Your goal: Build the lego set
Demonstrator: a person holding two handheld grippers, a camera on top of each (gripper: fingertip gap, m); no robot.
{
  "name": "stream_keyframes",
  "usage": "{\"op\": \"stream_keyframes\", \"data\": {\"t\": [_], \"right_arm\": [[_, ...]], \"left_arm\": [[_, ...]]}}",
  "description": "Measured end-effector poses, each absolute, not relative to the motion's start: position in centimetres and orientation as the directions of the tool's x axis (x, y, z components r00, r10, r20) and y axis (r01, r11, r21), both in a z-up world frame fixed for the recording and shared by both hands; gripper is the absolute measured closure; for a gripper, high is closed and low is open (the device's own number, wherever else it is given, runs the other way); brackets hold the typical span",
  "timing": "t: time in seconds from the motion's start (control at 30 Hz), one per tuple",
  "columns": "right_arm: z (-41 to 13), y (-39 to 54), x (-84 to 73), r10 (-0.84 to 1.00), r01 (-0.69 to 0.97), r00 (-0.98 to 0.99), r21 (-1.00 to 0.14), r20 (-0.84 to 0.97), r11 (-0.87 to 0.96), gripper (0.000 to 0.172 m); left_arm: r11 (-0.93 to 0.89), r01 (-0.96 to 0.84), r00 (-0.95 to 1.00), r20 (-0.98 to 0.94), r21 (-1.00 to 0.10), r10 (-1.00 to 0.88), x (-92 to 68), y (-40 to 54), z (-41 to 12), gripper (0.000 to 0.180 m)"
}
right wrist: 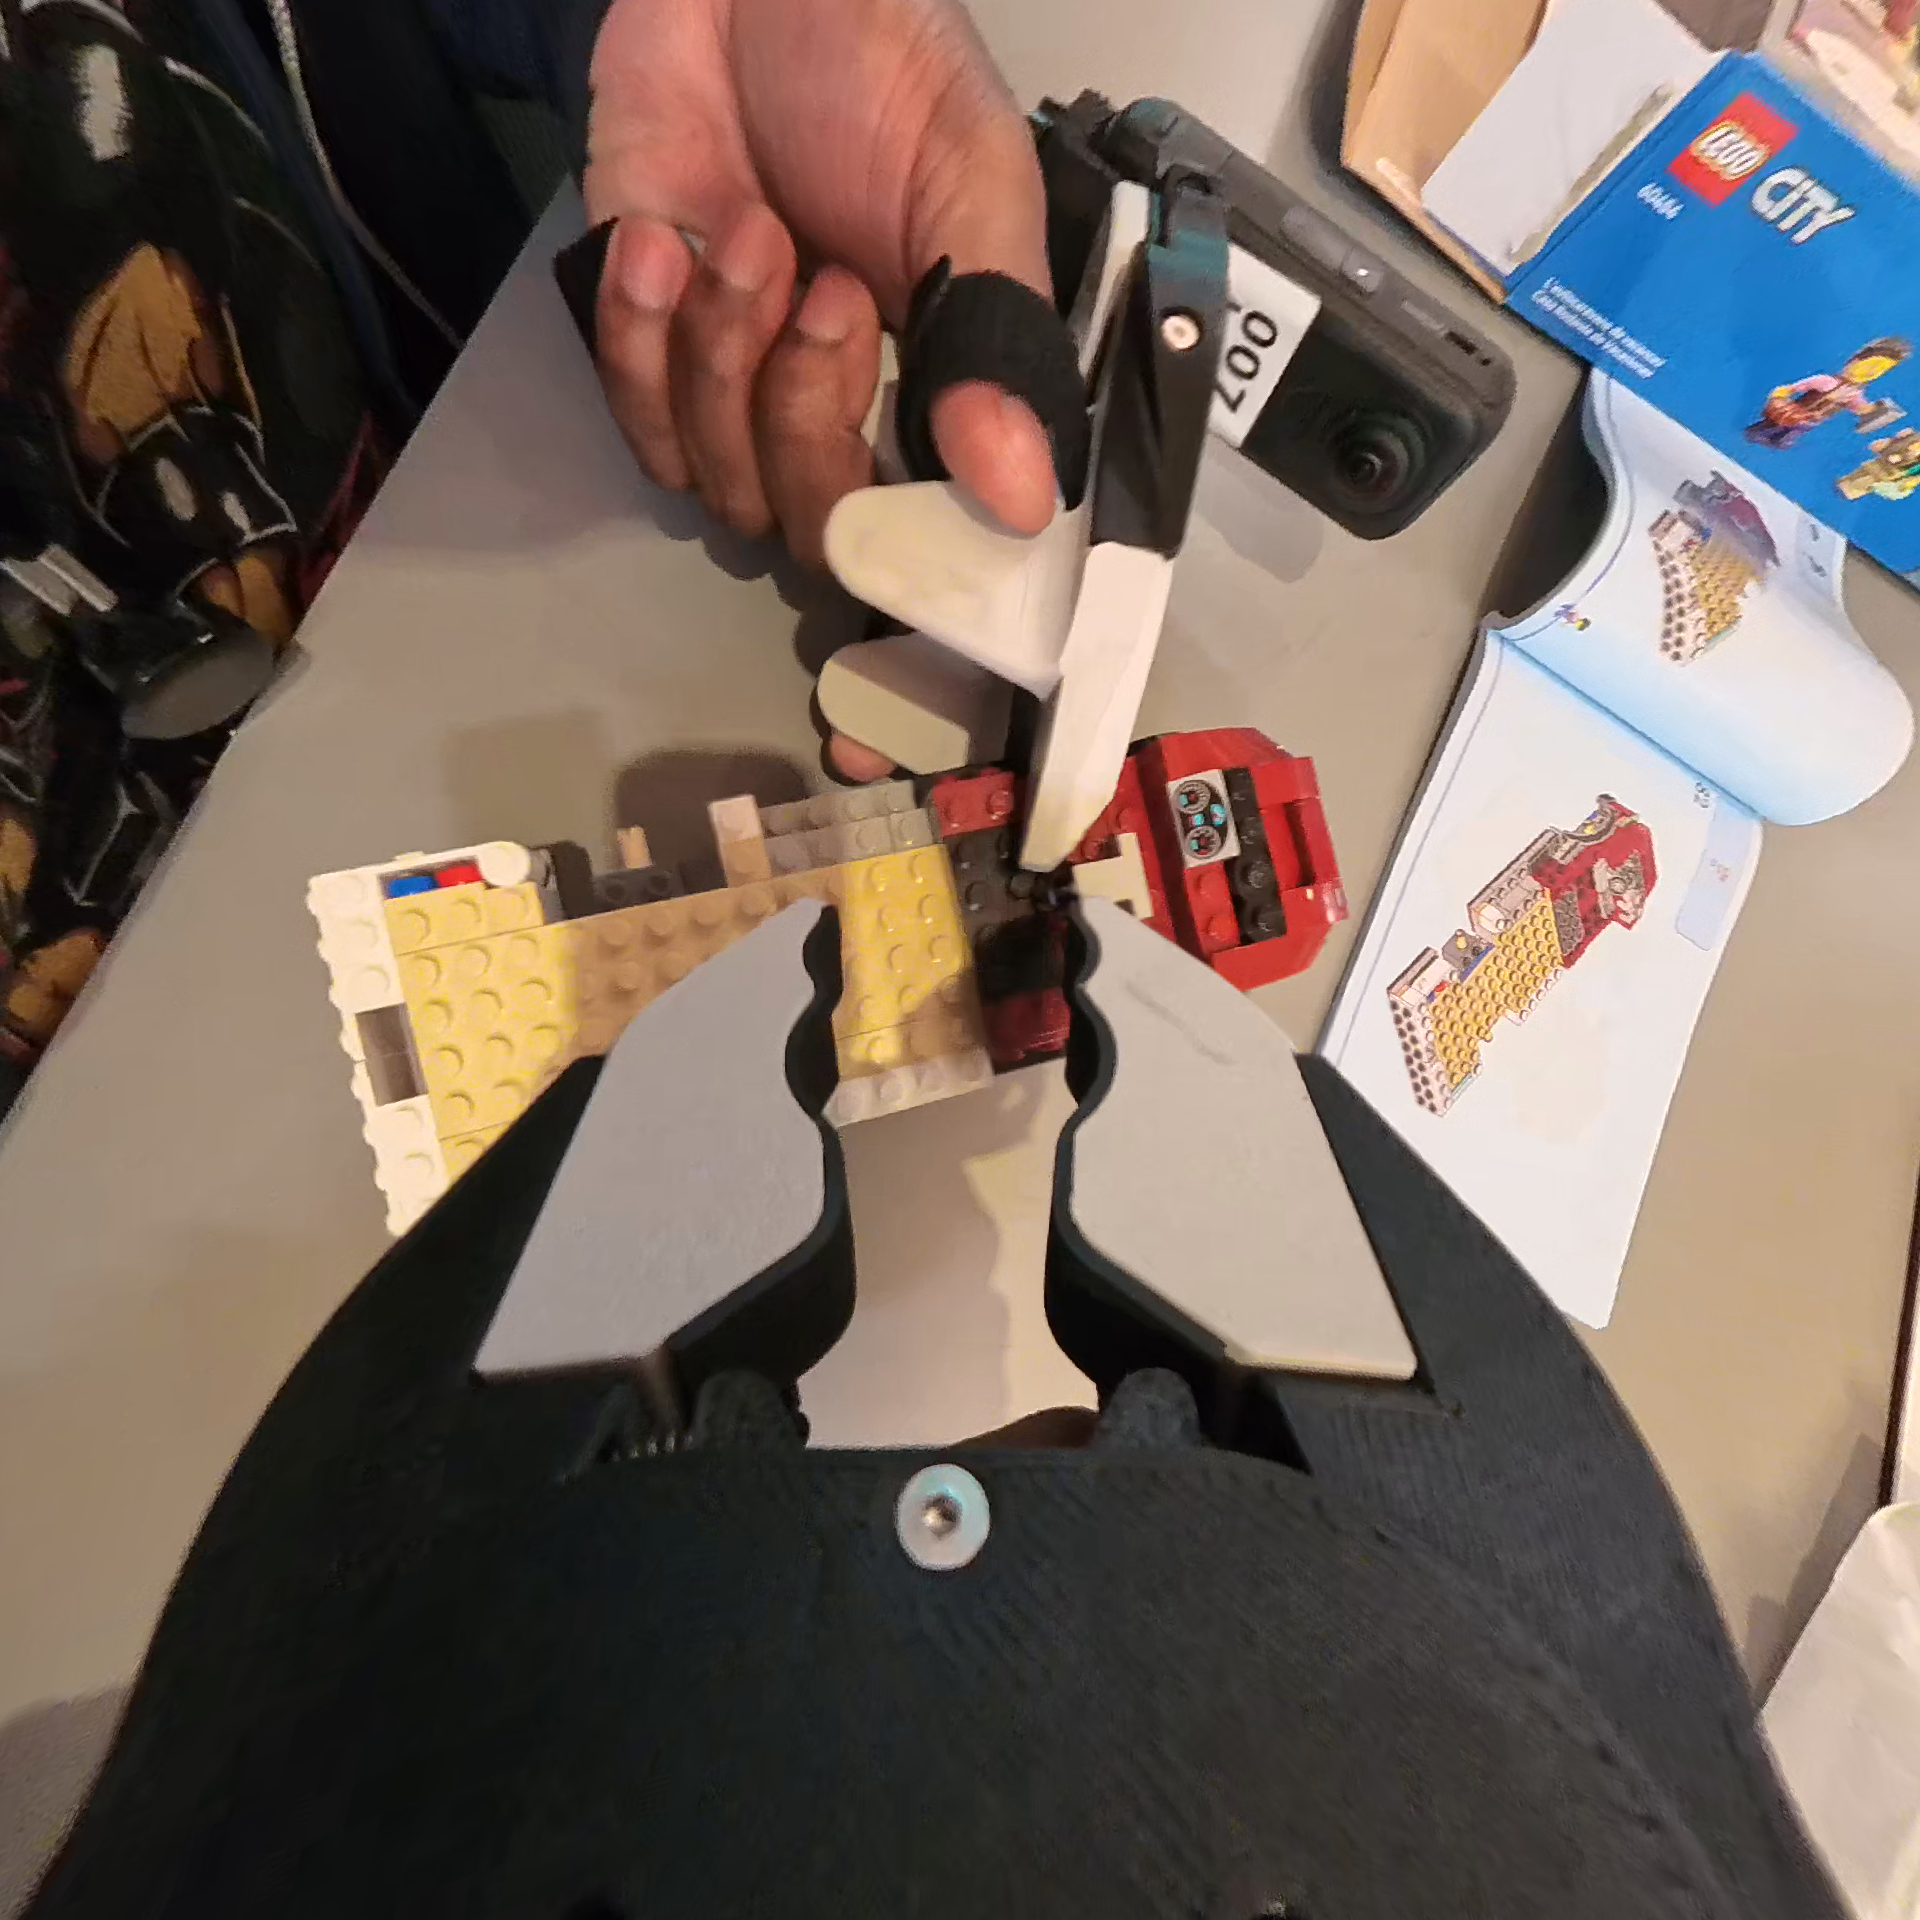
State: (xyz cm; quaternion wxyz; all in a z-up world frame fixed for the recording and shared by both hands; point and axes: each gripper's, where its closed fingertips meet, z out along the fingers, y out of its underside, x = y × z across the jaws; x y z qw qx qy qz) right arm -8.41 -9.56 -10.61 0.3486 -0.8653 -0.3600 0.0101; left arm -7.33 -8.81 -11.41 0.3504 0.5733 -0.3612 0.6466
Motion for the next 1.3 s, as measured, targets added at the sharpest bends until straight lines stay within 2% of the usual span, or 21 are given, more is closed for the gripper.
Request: {"op": "stream_keyframes", "data": {"t": [0.4,0.63,1.3], "right_arm": [[-11.0,-9.5,-9.1,0.633,0.653,0.721,-0.585,0.284,-0.481,0.132],[-10.8,-9.2,-9.0,0.606,0.641,0.734,-0.610,0.308,-0.466,0.130],[-10.7,-8.7,-8.0,0.551,0.630,0.755,-0.625,0.355,-0.461,0.128]], "left_arm": [[-0.522,-0.852,-0.089,0.995,-0.054,0.042,-7.3,-8.4,-11.5,0.149],[-0.529,-0.847,-0.089,0.995,-0.054,0.042,-7.2,-8.2,-11.5,0.148],[-0.467,-0.879,-0.107,0.994,-0.090,0.009,-7.8,-9.3,-11.6,0.148]]}}
